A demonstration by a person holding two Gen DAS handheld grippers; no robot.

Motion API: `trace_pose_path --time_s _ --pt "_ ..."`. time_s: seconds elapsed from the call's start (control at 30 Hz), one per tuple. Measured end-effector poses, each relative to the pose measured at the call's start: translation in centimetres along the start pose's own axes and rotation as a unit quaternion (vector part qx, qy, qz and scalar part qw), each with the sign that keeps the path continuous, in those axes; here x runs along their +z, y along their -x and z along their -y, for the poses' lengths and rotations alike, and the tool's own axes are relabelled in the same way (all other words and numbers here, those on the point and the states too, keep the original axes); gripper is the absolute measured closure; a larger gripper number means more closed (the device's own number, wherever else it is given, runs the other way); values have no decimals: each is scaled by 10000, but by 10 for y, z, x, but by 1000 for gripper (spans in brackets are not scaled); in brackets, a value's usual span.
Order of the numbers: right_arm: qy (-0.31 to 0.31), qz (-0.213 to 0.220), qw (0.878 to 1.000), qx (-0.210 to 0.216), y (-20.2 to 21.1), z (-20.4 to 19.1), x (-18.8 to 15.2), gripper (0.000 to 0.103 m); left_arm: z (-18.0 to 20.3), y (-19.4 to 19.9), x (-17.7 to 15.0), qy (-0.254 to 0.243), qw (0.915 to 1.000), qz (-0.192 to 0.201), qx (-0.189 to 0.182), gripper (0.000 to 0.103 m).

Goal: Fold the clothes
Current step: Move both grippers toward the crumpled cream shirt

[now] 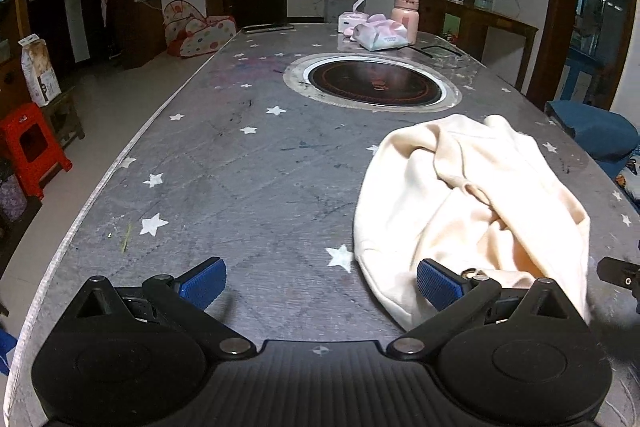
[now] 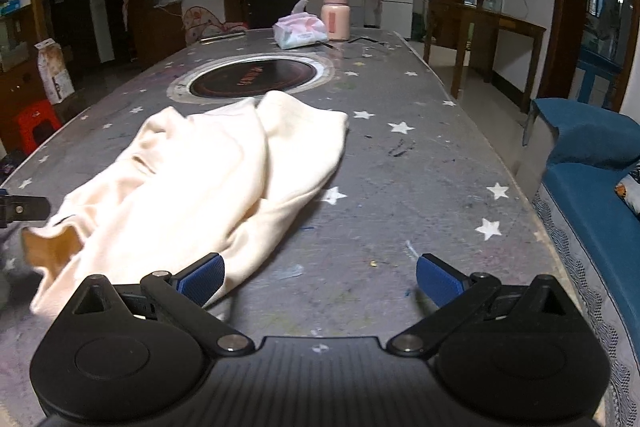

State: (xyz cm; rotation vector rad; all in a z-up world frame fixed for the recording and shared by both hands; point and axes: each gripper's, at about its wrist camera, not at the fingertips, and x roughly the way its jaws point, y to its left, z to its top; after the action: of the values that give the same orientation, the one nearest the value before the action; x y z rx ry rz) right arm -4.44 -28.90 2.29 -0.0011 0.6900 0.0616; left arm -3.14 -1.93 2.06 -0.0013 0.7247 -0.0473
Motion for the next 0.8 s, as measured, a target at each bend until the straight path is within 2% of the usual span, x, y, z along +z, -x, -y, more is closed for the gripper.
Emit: trace_pose_path --time_s 0.8 --pt "395 20 9985 378 11 -29 8 0 30 1 10 -423 9987 -38 -295 0"
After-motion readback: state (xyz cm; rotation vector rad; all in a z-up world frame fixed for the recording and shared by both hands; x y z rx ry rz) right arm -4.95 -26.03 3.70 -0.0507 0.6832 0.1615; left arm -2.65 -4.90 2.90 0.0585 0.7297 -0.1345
